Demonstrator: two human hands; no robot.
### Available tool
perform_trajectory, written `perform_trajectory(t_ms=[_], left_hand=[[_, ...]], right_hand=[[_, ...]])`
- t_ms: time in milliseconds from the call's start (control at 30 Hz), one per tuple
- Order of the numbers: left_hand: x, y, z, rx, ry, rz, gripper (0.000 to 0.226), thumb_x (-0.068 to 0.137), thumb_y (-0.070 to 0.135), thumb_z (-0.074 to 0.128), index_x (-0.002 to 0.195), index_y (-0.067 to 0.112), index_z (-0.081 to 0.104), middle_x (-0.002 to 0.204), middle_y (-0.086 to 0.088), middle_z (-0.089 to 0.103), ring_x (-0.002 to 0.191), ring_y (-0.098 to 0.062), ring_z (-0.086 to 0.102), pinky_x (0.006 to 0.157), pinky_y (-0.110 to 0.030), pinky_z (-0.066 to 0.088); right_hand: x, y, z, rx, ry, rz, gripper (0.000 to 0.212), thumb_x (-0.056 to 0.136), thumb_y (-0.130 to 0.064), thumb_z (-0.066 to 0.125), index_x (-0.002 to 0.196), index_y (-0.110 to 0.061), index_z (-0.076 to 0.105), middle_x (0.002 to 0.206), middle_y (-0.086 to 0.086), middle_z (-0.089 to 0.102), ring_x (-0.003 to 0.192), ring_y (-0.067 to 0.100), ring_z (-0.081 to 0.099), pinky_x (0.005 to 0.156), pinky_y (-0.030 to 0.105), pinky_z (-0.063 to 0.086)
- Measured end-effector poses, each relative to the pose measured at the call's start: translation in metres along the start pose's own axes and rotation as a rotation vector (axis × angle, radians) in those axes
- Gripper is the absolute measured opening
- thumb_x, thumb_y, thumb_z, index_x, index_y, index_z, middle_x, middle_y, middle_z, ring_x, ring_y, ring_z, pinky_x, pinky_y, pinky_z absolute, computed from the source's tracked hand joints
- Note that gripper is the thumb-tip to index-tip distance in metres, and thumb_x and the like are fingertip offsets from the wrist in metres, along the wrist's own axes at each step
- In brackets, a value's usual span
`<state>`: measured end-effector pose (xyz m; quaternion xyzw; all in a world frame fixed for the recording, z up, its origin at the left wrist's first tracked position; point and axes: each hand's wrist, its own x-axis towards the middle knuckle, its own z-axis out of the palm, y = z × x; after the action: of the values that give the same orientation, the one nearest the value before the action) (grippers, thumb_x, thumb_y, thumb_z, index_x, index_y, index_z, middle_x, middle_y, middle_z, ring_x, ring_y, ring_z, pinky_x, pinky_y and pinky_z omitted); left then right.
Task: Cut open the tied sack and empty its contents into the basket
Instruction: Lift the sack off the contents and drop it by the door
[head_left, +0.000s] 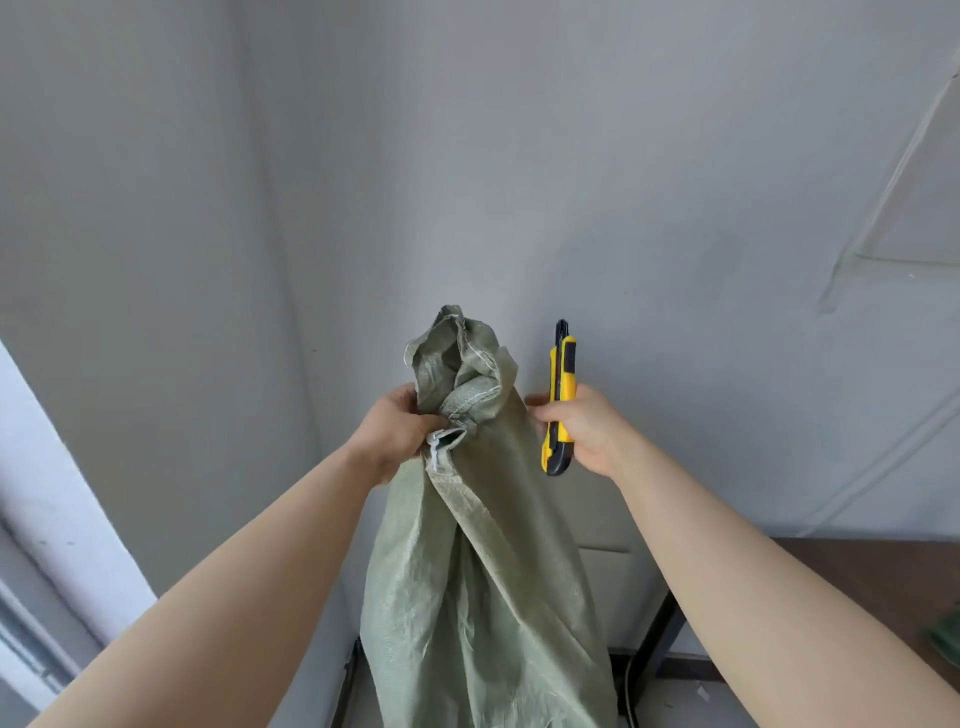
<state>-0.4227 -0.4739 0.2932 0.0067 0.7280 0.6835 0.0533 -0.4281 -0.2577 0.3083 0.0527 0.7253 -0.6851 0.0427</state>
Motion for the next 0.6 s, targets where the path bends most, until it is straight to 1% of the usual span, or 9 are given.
perform_trajectory(t_ms=[100, 133, 200, 267, 300, 400, 467, 533, 600], left_hand=[[0.001, 0.000, -0.005, -0.118, 0.010, -0.050, 0.033, 0.088, -0.014, 0.052, 0.110, 0.009, 0.062, 0.089, -0.009, 0.072, 0.061, -0.013, 0.072, 0.054, -0.025, 0.059], [0.001, -0.001, -0.007, -0.146, 0.013, -0.060, 0.033, 0.088, -0.014, 0.052, 0.112, 0.007, 0.061, 0.090, -0.011, 0.073, 0.064, -0.015, 0.073, 0.056, -0.028, 0.060], [0.001, -0.003, -0.009, -0.193, 0.019, -0.075, 0.036, 0.086, -0.015, 0.054, 0.117, 0.000, 0.060, 0.097, -0.018, 0.073, 0.078, -0.025, 0.074, 0.073, -0.040, 0.062], [-0.001, -0.004, -0.012, -0.220, 0.020, -0.090, 0.037, 0.083, -0.017, 0.056, 0.118, -0.006, 0.060, 0.106, -0.025, 0.070, 0.096, -0.037, 0.070, 0.089, -0.051, 0.055], [-0.001, -0.005, -0.013, -0.232, 0.024, -0.097, 0.037, 0.082, -0.018, 0.057, 0.117, -0.007, 0.060, 0.108, -0.026, 0.070, 0.099, -0.039, 0.068, 0.093, -0.053, 0.053], [-0.006, -0.007, -0.017, -0.238, 0.071, -0.095, 0.036, 0.080, -0.020, 0.058, 0.114, -0.010, 0.062, 0.104, -0.024, 0.070, 0.094, -0.036, 0.068, 0.090, -0.050, 0.055], [-0.011, -0.010, -0.023, -0.235, 0.141, -0.086, 0.030, 0.079, -0.018, 0.060, 0.107, -0.007, 0.065, 0.104, -0.024, 0.068, 0.094, -0.036, 0.066, 0.092, -0.051, 0.053], [-0.014, -0.016, -0.031, -0.217, 0.214, -0.082, 0.024, 0.080, -0.015, 0.061, 0.101, -0.004, 0.067, 0.105, -0.024, 0.068, 0.095, -0.037, 0.066, 0.093, -0.052, 0.053], [-0.019, -0.024, -0.036, -0.190, 0.258, -0.087, 0.025, 0.082, -0.011, 0.062, 0.105, -0.003, 0.066, 0.109, -0.023, 0.069, 0.100, -0.037, 0.067, 0.091, -0.049, 0.055]], right_hand=[[0.006, 0.026, -0.007, -0.118, 0.008, 0.095, 0.048, 0.079, 0.002, 0.069, 0.123, -0.004, 0.050, 0.115, 0.006, 0.055, 0.104, 0.023, 0.053, 0.090, 0.036, 0.039], [0.006, 0.034, -0.006, -0.126, -0.005, 0.122, 0.055, 0.076, 0.001, 0.072, 0.125, -0.005, 0.048, 0.118, 0.007, 0.053, 0.110, 0.025, 0.051, 0.093, 0.037, 0.038], [0.006, 0.048, -0.001, -0.140, -0.021, 0.145, 0.060, 0.074, -0.002, 0.075, 0.126, -0.004, 0.047, 0.119, 0.012, 0.053, 0.114, 0.027, 0.050, 0.092, 0.037, 0.039], [0.006, 0.057, 0.005, -0.149, -0.012, 0.133, 0.053, 0.073, -0.002, 0.076, 0.120, -0.003, 0.050, 0.111, 0.010, 0.055, 0.104, 0.025, 0.054, 0.085, 0.034, 0.041], [0.006, 0.061, 0.008, -0.164, 0.005, 0.120, 0.046, 0.073, -0.003, 0.076, 0.113, -0.004, 0.052, 0.104, 0.008, 0.057, 0.097, 0.024, 0.055, 0.080, 0.034, 0.043], [0.008, 0.067, 0.014, -0.200, 0.032, 0.095, 0.033, 0.073, -0.008, 0.077, 0.097, -0.007, 0.054, 0.084, 0.004, 0.057, 0.086, 0.024, 0.054, 0.079, 0.035, 0.043], [0.010, 0.068, 0.013, -0.177, 0.047, 0.088, 0.034, 0.074, -0.008, 0.077, 0.101, -0.005, 0.055, 0.088, 0.007, 0.057, 0.084, 0.024, 0.054, 0.080, 0.035, 0.042], [0.013, 0.065, 0.010, -0.112, 0.072, 0.084, 0.033, 0.076, -0.007, 0.075, 0.100, -0.008, 0.053, 0.089, 0.007, 0.053, 0.083, 0.022, 0.052, 0.074, 0.033, 0.042], [0.015, 0.059, 0.005, -0.006, 0.074, 0.090, 0.034, 0.078, -0.005, 0.073, 0.103, -0.009, 0.050, 0.085, 0.003, 0.050, 0.079, 0.018, 0.050, 0.071, 0.032, 0.041]])
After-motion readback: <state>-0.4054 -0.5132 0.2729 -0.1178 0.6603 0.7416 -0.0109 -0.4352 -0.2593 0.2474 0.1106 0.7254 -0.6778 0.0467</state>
